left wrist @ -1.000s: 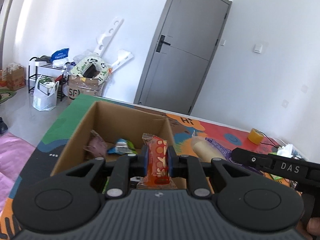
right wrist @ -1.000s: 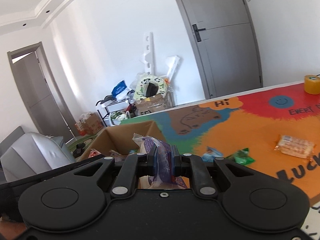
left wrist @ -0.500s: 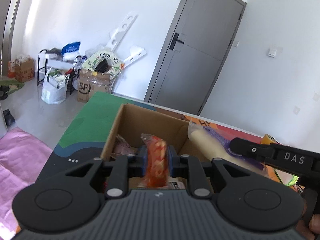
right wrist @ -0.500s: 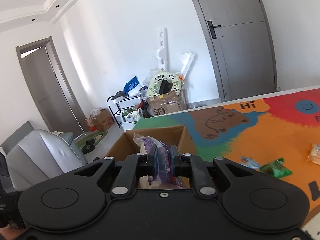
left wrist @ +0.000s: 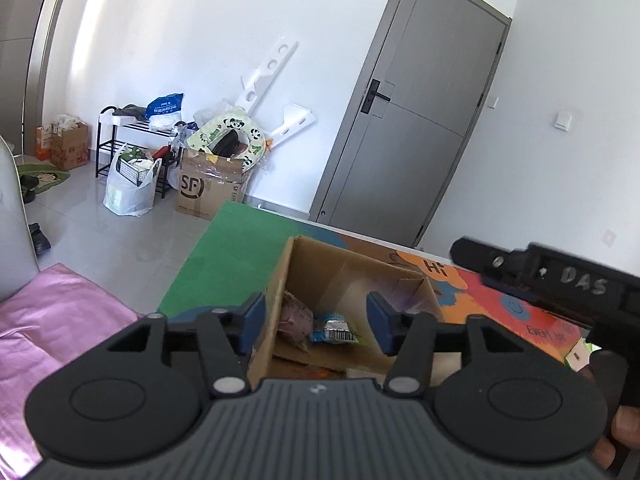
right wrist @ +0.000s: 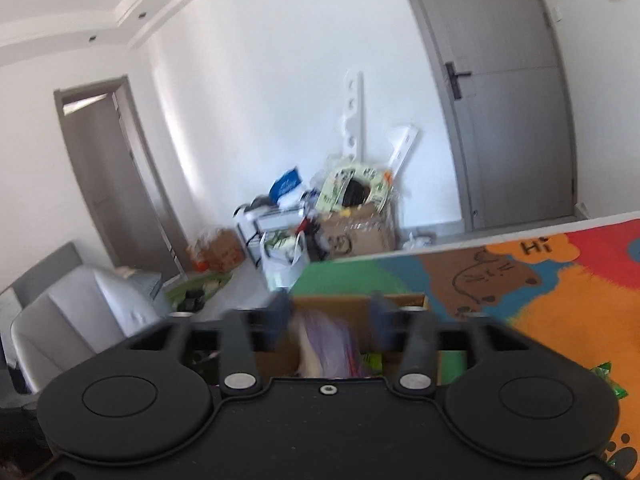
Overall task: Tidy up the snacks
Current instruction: 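Lower both snacks into the cardboard box and open both tools, then move both open tools back toward the remaining snacks on the table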
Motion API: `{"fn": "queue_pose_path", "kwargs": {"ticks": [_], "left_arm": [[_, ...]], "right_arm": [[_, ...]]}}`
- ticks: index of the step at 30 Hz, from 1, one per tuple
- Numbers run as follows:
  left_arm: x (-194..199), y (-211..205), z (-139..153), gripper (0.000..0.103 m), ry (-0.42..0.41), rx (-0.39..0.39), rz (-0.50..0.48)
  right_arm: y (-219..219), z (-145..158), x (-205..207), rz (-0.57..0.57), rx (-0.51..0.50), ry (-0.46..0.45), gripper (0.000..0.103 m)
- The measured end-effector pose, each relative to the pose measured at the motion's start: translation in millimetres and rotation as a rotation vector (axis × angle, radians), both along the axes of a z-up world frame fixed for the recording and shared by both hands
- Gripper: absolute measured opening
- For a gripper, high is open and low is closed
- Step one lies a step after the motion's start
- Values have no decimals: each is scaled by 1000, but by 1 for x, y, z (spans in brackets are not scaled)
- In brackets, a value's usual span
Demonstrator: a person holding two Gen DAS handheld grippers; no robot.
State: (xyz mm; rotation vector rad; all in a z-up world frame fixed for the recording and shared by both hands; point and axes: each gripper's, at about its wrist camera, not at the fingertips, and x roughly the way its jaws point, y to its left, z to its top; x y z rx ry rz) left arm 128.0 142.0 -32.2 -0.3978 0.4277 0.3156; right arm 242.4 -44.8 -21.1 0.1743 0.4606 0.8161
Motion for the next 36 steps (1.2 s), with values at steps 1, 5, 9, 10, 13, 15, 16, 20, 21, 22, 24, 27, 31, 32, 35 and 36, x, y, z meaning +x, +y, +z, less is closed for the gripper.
{"fn": "queue_pose_path", "kwargs": {"ticks": [1, 5, 9, 10, 13, 15, 16, 20, 21, 22, 24, 27, 31, 32, 35, 36], "left_arm": [[0, 0, 0, 60, 0, 0, -2], [1, -7, 0, 72, -2, 2, -9], [3, -18, 2, 82, -1, 4, -14], [3, -22, 3, 85, -1, 8, -18], [4, -34, 4, 89, -1, 25, -32], [5, -43, 4, 90, -3, 33, -43], [6, -48, 5, 91, -3, 35, -49], [7, -65, 5, 92, -2, 36, -73], [8, -70, 5, 92, -4, 37, -81], [8, -73, 5, 92, -5, 37, -88], [9, -82, 6, 93, -3, 38, -103], [10, -94, 6, 93, 0, 41, -127], [10, -108, 7, 93, -1, 48, -147], [10, -111, 7, 93, -1, 47, -151], [11, -121, 7, 94, -2, 51, -164], [11, -124, 7, 94, -1, 52, -170]], "right_arm": [[-3, -1, 1, -5, -1, 11, 54], [-20, -7, 6, -35, -4, 73, 54], [-39, -10, 3, -68, -1, 90, 60], [-45, -10, 2, -79, 0, 90, 61], [-62, -10, -1, -103, 6, 92, 68], [-73, -10, -4, -124, 9, 86, 75], [-78, -9, -6, -132, 11, 82, 76], [-100, -7, -11, -163, 15, 80, 84], [-106, -8, -11, -169, 15, 80, 86], [-111, -8, -10, -176, 14, 81, 87], [-121, -10, -12, -191, 12, 82, 90], [-134, -12, -15, -206, 11, 88, 92], [-151, -13, -18, -226, 13, 90, 99], [-154, -13, -18, -230, 12, 88, 100], [-167, -13, -21, -244, 13, 85, 103], [-171, -13, -21, -249, 12, 88, 103]]}}
